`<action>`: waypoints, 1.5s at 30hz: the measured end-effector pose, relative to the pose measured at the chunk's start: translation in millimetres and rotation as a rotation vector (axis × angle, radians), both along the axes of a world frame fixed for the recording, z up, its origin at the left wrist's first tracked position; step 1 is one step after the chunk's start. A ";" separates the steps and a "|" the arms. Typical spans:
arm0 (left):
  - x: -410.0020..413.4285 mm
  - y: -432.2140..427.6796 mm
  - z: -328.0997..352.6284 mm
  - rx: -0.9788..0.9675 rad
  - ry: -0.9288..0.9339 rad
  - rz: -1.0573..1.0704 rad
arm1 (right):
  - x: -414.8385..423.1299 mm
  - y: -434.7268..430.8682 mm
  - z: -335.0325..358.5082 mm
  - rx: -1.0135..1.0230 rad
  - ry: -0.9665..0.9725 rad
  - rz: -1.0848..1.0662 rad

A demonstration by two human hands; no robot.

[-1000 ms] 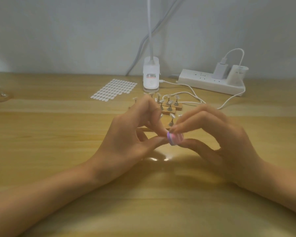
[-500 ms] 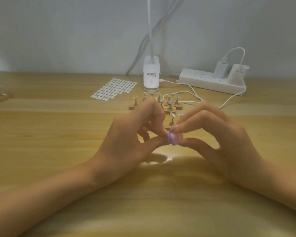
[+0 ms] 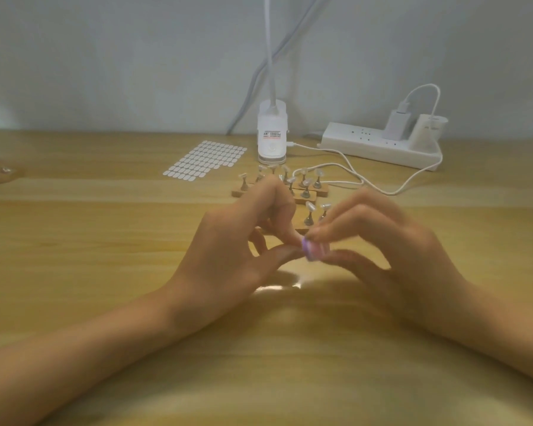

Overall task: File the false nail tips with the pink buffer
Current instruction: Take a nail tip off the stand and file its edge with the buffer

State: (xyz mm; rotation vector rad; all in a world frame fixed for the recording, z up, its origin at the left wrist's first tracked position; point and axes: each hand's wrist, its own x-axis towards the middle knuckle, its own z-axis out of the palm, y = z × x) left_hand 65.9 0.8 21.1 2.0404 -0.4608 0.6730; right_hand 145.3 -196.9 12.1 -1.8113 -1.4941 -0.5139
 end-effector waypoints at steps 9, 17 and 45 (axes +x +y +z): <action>0.4 1.3 -1.0 -0.024 0.002 0.009 | 3.2 -0.7 -1.1 -0.019 -0.005 -0.072; 0.6 1.1 -1.3 -0.008 0.001 -0.006 | 4.3 -2.0 -1.5 -0.010 0.029 -0.069; 2.3 2.7 -2.8 0.048 -0.031 -0.005 | -0.3 -2.4 -0.4 -0.037 0.021 0.031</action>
